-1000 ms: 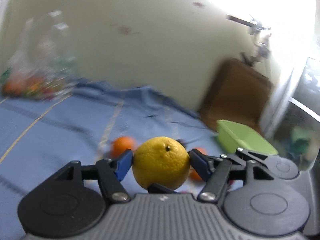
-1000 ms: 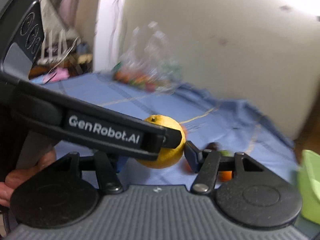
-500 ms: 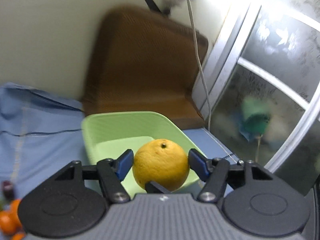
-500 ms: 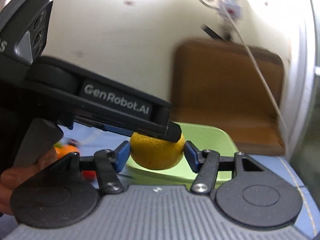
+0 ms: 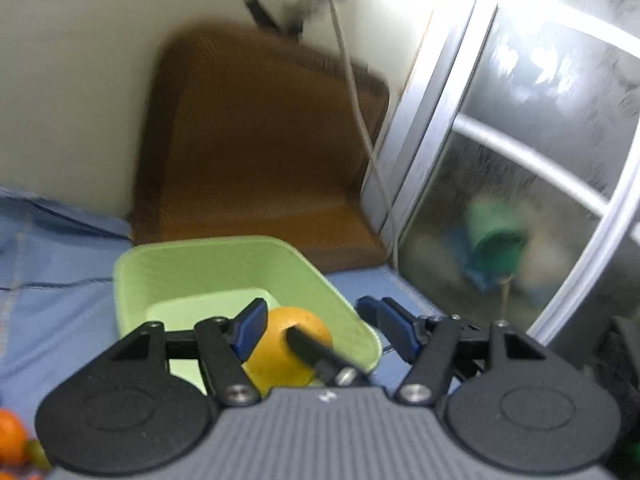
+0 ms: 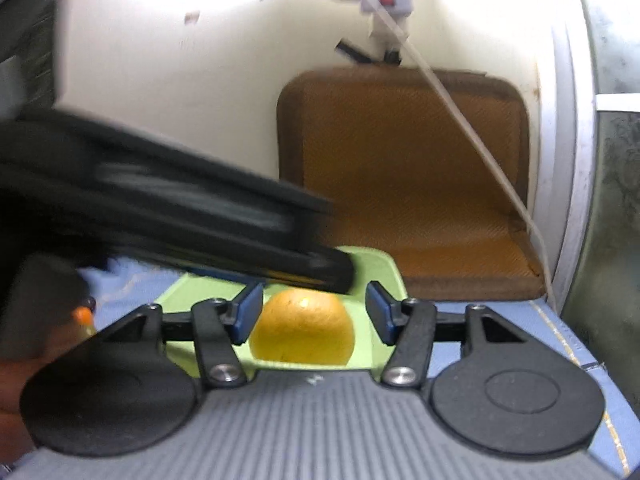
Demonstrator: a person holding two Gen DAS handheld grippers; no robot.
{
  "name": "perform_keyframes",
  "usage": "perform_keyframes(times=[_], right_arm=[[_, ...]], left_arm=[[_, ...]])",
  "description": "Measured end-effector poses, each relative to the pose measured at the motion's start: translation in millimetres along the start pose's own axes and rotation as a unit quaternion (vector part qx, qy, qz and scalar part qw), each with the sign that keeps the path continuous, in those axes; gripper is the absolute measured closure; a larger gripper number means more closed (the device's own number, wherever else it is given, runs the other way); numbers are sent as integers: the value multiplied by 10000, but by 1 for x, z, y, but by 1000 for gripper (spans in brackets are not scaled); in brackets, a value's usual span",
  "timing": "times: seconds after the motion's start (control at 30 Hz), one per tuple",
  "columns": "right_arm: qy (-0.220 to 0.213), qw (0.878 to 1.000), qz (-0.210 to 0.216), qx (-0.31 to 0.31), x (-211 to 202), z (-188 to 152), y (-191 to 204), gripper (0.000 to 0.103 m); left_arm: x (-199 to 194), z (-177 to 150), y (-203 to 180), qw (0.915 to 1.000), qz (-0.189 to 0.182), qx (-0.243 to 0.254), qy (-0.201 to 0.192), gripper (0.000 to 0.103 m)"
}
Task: Organize fruits
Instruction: 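Carry the grapefruit into the green basket and open the left gripper, then grasp a red tomato with the left gripper while the right gripper grasps another red tomato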
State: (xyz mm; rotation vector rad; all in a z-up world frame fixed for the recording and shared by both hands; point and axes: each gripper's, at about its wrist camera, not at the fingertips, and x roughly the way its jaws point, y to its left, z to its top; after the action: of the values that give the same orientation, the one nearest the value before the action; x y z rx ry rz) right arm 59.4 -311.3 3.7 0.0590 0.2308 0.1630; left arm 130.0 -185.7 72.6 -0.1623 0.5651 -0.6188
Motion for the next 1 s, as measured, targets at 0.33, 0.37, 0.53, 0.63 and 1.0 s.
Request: perform_keyframes(times=[0.33,0.37,0.53,0.63,1.0], right_arm=[[-539,9966,-20,626,-24,-2,3,43],[-533,9966,90,620,-26,-2,8,50],[-223,9966,704,356,-43,-9,51,59],[172,9938,1088,132,-48,-19,82,65],[978,9878,1164,-345,-36,-27,129,73]], left_arm=[[-181,-43,82,9812,1720,-234,-842,31],[-192,-49,91,9783,1872,-357,-811,31],[-223,-87,126,9714,2145,-853,-563,31],[-220,-105,130,9742,2066,-827,-372,33],[-189,-133,105,9826,1835,-262,71,37]])
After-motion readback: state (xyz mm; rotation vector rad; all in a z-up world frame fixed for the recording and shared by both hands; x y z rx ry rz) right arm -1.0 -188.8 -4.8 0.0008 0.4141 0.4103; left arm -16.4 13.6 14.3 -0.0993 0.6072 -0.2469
